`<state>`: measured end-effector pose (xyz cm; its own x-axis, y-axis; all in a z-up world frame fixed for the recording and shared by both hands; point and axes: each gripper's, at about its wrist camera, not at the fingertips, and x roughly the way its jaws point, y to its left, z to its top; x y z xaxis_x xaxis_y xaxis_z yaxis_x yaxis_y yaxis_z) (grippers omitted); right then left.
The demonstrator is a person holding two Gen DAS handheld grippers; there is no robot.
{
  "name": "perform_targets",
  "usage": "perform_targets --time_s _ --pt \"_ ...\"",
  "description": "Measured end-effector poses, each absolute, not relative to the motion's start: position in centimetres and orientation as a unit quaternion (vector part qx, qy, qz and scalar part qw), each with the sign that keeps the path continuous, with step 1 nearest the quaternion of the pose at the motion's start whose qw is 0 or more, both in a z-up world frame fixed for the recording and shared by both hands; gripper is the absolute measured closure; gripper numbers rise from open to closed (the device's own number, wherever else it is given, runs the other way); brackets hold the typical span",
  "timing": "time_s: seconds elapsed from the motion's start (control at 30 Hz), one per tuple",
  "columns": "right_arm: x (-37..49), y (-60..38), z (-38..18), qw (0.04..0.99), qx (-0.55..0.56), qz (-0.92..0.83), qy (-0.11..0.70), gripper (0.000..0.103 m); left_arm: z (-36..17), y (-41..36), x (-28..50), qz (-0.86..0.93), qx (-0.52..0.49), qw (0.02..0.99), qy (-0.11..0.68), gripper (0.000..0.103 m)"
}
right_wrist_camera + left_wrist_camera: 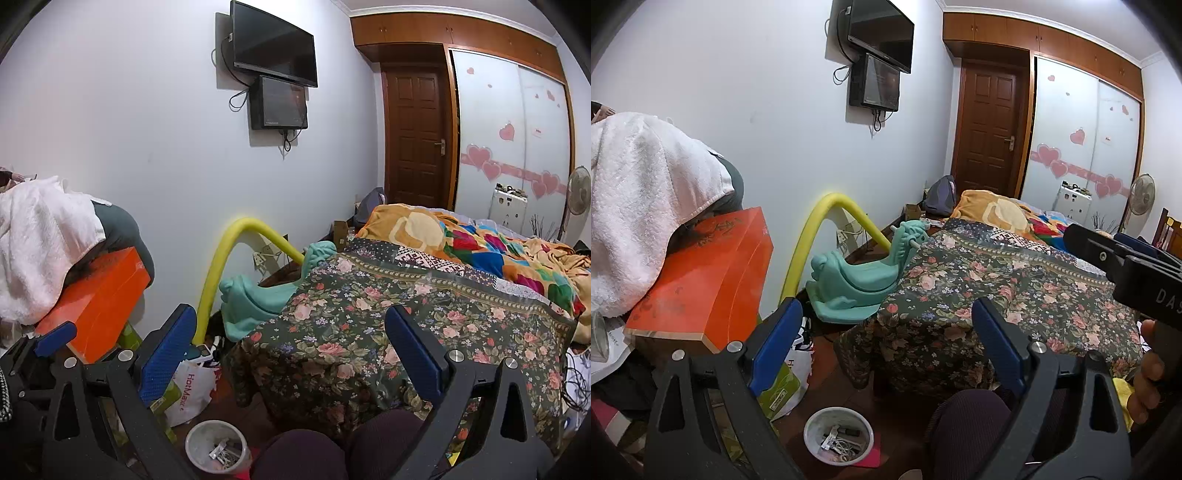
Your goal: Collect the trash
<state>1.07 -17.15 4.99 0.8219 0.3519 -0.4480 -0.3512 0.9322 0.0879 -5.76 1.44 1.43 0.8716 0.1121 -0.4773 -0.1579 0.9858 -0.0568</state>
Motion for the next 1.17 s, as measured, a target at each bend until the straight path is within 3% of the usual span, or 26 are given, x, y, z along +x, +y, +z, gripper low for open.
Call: perform_targets --time_s 1.17 --pt "1.52 -17.44 5.14 0.953 -0.002 0.189 0.237 0.002 2.13 1.01 -5.74 0.059 -0.040 0.966 0.249 0.010"
